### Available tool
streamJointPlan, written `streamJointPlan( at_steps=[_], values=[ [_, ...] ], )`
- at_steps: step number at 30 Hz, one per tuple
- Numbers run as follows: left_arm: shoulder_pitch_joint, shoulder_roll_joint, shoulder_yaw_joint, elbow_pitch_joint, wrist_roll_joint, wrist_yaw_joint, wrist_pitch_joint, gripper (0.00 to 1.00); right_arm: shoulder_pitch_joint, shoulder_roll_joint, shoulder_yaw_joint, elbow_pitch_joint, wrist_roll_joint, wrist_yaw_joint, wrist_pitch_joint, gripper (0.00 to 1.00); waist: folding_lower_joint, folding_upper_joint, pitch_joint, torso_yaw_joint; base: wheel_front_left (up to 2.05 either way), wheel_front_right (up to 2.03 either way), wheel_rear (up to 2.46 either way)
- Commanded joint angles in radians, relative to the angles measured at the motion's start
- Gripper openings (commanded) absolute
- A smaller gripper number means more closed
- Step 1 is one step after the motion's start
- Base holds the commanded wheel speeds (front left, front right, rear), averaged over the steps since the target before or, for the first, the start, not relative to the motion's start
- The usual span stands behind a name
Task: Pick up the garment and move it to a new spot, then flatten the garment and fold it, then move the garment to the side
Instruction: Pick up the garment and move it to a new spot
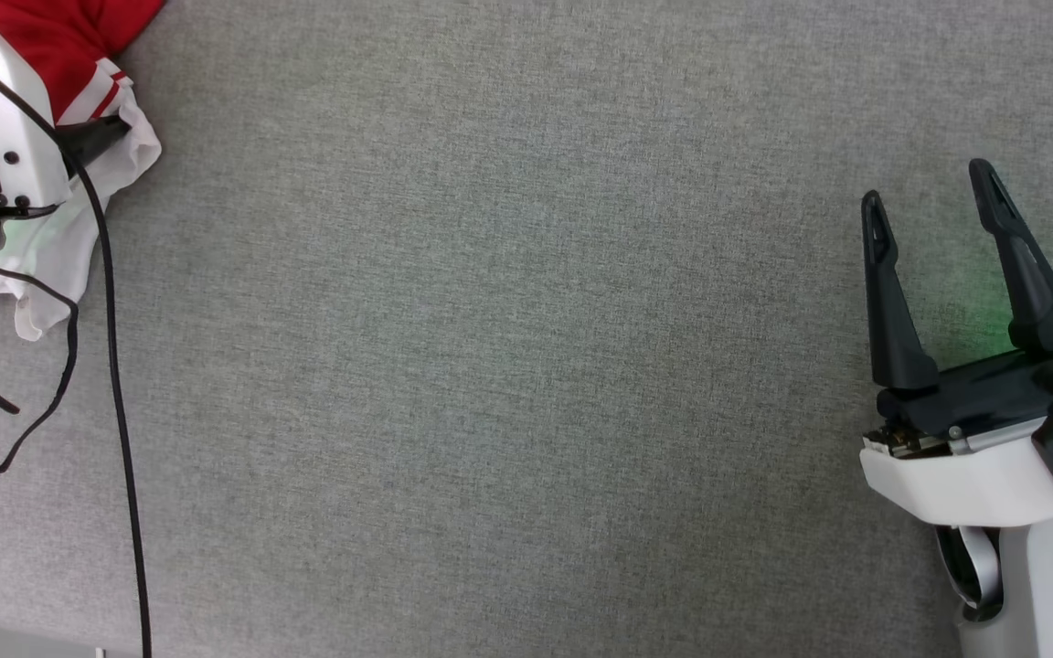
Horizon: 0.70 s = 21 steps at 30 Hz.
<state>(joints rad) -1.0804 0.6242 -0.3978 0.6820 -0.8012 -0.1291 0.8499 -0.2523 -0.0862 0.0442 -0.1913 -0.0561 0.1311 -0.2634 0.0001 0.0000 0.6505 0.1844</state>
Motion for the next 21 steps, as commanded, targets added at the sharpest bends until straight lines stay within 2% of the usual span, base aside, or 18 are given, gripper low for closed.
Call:
streamJointPlan(
  at_steps=[1,3,4,5,6,11,12,21],
  values=[
    [0.03,-0.022,-0.032,0.037,0.007,0.0,0.006,1.0,-0.022,-0.003,0.003,-0.006,-0.009,-0.001,-0.002,1.0,-0.0001,0.0,0.008,-0.002,0.0,0.0,0.0],
    [0.037,-0.036,-0.052,0.053,-0.007,0.0,0.008,1.0,-0.022,-0.002,0.006,-0.008,-0.007,-0.001,-0.002,1.0,-0.0001,0.0,0.011,-0.003,0.0,0.0,0.0],
    [0.038,-0.043,-0.062,0.057,-0.011,0.0,0.005,0.93,-0.023,-0.001,0.007,-0.008,-0.006,-0.001,-0.002,1.0,-0.0001,0.0,0.012,-0.003,0.0,0.0,0.0],
    [0.037,-0.043,-0.073,0.059,-0.014,0.0,0.002,0.36,-0.025,-0.001,0.008,-0.009,-0.005,-0.001,-0.002,1.0,-0.0001,0.0,0.011,-0.004,0.0,0.0,0.0],
    [0.036,-0.042,-0.081,0.06,-0.02,0.0,-0.002,0.0,-0.026,0.0,0.008,-0.009,-0.004,-0.001,-0.002,1.0,-0.0001,0.0,0.009,-0.004,0.0,0.0,0.0],
    [0.003,0.004,-0.105,0.038,-0.04,0.0,-0.051,0.0,-0.026,0.003,0.008,-0.003,0.002,-0.001,-0.002,1.0,-0.0001,0.0,-0.024,-0.002,0.0,0.0,0.0],
    [-0.035,0.026,-0.118,-0.002,-0.05,0.0,-0.105,0.0,-0.015,0.007,0.003,0.004,0.008,-0.001,-0.002,1.0,-0.0001,0.0,-0.054,0.001,0.0,0.0,0.0],
    [-0.083,0.101,-0.235,-0.18,-0.083,0.0,-0.213,0.0,0.018,0.022,-0.004,0.023,0.027,-0.001,-0.002,1.0,-0.0001,0.0,-0.16,0.012,0.0,0.0,0.0]
  ],
)
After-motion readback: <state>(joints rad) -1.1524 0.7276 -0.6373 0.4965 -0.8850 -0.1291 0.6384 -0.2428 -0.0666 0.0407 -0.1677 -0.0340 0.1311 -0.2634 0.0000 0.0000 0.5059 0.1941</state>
